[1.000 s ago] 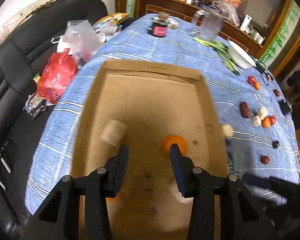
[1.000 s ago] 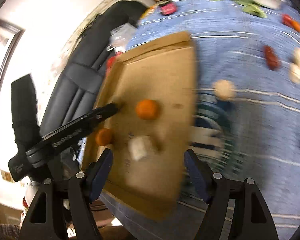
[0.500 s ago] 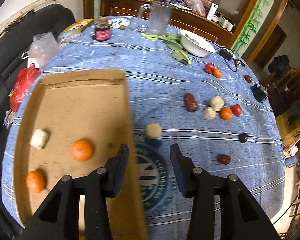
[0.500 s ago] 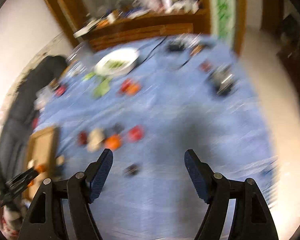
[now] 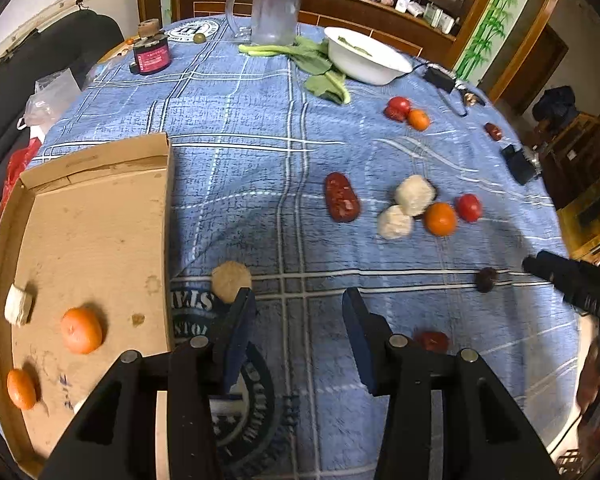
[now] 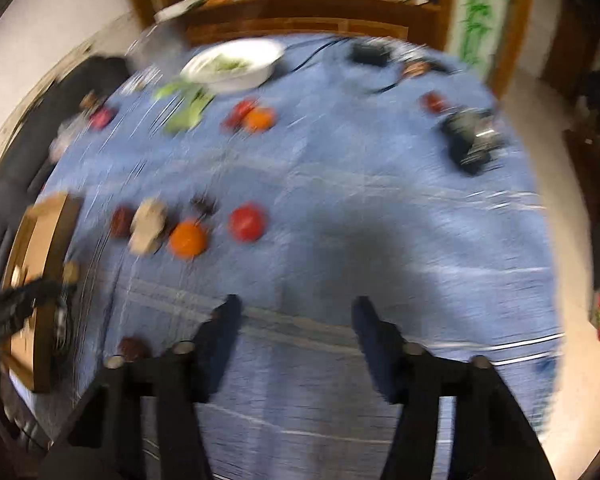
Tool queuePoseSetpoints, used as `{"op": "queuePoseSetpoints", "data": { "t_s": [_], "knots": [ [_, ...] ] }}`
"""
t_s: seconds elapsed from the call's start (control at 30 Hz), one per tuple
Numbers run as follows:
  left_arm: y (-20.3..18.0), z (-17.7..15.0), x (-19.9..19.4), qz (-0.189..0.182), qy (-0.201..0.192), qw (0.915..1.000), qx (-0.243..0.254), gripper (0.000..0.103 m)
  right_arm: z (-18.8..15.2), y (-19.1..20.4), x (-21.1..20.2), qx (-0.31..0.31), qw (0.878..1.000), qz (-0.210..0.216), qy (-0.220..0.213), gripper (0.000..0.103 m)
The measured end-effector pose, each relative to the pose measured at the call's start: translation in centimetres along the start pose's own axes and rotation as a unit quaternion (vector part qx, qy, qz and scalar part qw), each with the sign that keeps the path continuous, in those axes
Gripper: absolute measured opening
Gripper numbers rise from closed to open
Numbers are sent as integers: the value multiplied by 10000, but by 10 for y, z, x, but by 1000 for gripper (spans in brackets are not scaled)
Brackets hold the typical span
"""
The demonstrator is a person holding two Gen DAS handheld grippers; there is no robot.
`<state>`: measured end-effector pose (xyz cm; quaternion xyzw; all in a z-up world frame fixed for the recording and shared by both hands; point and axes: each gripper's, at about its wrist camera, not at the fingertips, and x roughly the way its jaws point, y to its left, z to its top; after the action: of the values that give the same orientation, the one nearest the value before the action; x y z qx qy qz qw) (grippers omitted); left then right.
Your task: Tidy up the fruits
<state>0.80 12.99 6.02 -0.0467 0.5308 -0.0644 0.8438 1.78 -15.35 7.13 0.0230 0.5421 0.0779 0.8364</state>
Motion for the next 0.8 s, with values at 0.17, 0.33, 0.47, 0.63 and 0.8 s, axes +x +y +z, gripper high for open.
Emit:
{"op": "queuePoseSetpoints", "data": {
  "t_s": [0.17, 0.33, 0.47, 0.63, 0.8],
  "knots": [
    [13, 8, 16, 117, 38, 9998, 166, 44, -10, 16, 11, 44, 9990, 425, -112, 57],
    [12, 12, 29, 272, 223, 9977, 572, 44, -13, 23, 22, 88, 9984, 560, -60, 57],
    [2, 9, 26, -216, 394, 9964, 715, 25, -15, 20, 20, 172, 9978, 634, -116, 57],
    [0, 3, 3, -395, 143, 9963, 752, 22, -16, 13, 18, 217, 9977, 608, -182, 57],
    [21, 8, 3, -115, 58, 9990, 431, 23, -20, 9, 20, 325, 9974, 624, -156, 57]
  ]
}}
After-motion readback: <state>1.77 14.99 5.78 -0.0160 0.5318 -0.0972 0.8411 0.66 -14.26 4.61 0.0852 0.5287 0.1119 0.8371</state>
